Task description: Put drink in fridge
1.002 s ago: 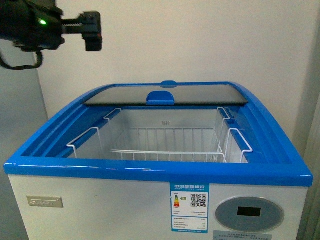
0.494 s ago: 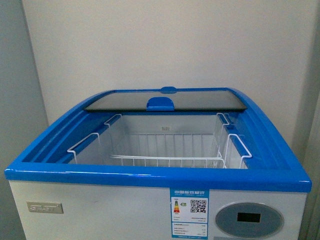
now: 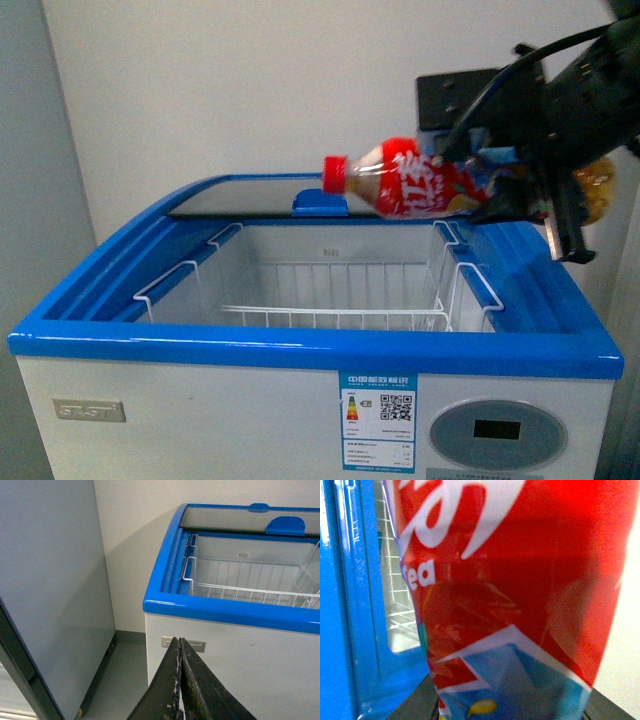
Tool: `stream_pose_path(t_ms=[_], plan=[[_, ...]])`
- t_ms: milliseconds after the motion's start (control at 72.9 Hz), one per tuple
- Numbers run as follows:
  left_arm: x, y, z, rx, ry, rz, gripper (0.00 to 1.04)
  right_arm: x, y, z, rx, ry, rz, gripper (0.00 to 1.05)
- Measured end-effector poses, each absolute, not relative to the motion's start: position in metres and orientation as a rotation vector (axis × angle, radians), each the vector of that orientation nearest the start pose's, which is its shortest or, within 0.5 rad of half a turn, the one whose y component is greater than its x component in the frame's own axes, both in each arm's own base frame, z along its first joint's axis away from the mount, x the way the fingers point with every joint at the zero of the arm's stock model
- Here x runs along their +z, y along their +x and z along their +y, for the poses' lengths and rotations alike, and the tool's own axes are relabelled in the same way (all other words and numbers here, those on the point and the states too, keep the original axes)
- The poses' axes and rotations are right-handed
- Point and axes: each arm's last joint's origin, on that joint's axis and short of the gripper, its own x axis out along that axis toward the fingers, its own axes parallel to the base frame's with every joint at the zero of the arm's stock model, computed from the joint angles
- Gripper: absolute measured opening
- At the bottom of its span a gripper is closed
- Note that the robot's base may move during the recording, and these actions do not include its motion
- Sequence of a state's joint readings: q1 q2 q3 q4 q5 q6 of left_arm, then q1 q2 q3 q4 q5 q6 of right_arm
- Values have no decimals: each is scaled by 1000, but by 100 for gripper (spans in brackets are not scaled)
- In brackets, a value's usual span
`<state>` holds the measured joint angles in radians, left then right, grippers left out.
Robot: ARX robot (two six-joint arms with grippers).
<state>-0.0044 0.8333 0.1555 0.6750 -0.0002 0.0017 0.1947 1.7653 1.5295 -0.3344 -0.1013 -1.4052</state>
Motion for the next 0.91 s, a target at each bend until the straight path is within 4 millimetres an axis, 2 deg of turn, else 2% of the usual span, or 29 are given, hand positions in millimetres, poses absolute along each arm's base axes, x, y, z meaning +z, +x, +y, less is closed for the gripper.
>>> stream_pose_path(t_ms=[123, 261, 425, 713, 906], plan=[[187, 160, -1, -4, 2, 4, 3, 297, 426, 96, 666, -1473, 271, 39], [181, 148, -1, -4, 2, 6, 3, 266, 472, 114, 675, -1586, 250, 39], [177, 140, -1, -4, 2, 6, 3, 236, 506, 130, 709, -1615, 240, 39], [169, 130, -1, -4, 2, -5, 3, 197, 547, 150, 720, -1672, 195, 39], [171, 124, -1, -4, 2, -12, 3, 170, 560, 156, 673, -1741, 116, 39]])
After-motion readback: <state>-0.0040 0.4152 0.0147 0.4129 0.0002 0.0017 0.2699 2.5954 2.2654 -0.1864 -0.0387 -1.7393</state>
